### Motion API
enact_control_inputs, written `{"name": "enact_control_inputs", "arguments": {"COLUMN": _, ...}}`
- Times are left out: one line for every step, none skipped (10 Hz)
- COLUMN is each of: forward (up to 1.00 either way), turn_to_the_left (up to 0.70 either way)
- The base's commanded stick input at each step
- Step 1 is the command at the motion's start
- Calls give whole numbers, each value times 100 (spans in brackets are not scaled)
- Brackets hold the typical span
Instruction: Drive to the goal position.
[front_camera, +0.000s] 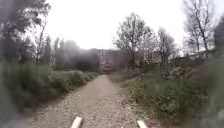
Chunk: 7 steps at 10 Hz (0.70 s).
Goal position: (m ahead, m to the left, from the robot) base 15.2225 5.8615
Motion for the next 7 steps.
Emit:
{"name": "enact_control_inputs", "arguments": {"forward": 100, "turn_to_the_left": -40}}
{"name": "enact_control_inputs", "arguments": {"forward": 100, "turn_to_the_left": -22}}
{"name": "enact_control_inputs", "arguments": {"forward": 100, "turn_to_the_left": 0}}
{"name": "enact_control_inputs", "arguments": {"forward": 100, "turn_to_the_left": 0}}
{"name": "enact_control_inputs", "arguments": {"forward": 100, "turn_to_the_left": 0}}
{"name": "enact_control_inputs", "arguments": {"forward": 100, "turn_to_the_left": 0}}
{"name": "enact_control_inputs", "arguments": {"forward": 100, "turn_to_the_left": 0}}
